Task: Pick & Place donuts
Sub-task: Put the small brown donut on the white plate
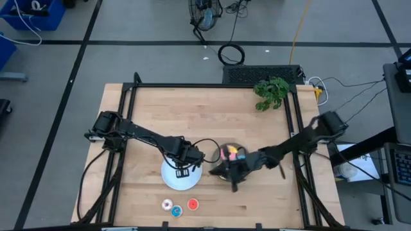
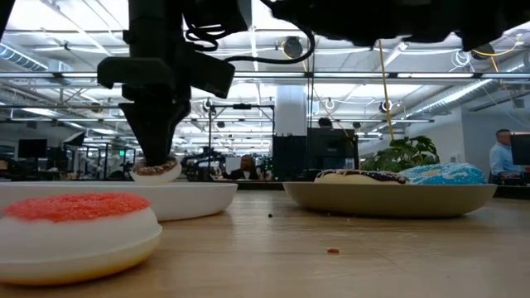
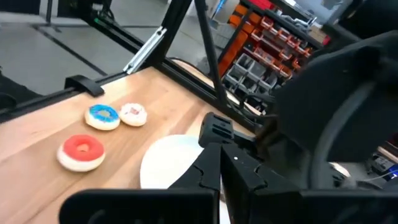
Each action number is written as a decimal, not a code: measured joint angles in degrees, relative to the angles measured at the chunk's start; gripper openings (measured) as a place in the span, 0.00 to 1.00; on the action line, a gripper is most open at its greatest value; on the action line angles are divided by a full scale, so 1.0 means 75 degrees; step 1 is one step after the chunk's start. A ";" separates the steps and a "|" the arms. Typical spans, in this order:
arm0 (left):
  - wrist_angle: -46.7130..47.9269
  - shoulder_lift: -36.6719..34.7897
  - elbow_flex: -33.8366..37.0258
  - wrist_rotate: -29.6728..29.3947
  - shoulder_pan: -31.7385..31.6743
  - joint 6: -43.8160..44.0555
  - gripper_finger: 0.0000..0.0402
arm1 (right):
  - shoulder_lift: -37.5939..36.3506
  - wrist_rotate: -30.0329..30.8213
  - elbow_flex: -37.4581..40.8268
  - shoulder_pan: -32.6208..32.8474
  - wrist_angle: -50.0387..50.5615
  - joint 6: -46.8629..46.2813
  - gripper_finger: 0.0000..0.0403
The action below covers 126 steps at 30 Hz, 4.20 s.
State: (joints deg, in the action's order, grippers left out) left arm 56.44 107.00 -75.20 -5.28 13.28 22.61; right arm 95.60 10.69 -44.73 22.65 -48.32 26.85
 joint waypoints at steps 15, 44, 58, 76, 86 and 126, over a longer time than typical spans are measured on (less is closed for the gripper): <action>-0.0016 0.0000 0.0000 -0.0205 -0.0417 0.0239 0.14 | 0.1512 0.1781 -0.0330 0.0052 -0.1913 -0.0486 0.00; -0.0392 -0.0422 -0.0006 0.0822 -0.0475 -0.0431 0.17 | 0.3222 0.2500 -0.1463 -0.0213 -0.1738 -0.1084 0.00; -0.1206 -0.0775 -0.0023 0.0842 -0.0495 -0.0629 0.17 | 0.3225 0.1773 -0.1495 -0.0550 -0.1615 -0.1290 0.00; -0.1328 -0.0775 -0.0010 0.0785 -0.0137 -0.0542 0.17 | 0.3219 0.1087 -0.1495 -0.0813 -0.1265 -0.1911 0.00; -0.2543 -0.0761 0.1316 0.1036 -0.0137 -0.0023 0.17 | 0.3219 0.0755 -0.1495 -0.0833 -0.1041 -0.2133 0.00; -0.3566 -0.0766 0.2148 0.0434 -0.0128 -0.0256 0.58 | 0.4076 -0.0023 -0.2382 -0.1039 -0.0154 -0.2290 0.00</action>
State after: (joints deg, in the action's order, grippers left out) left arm 29.69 101.25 -59.09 -2.02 12.32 20.69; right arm 126.17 10.52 -62.59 14.86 -49.47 9.67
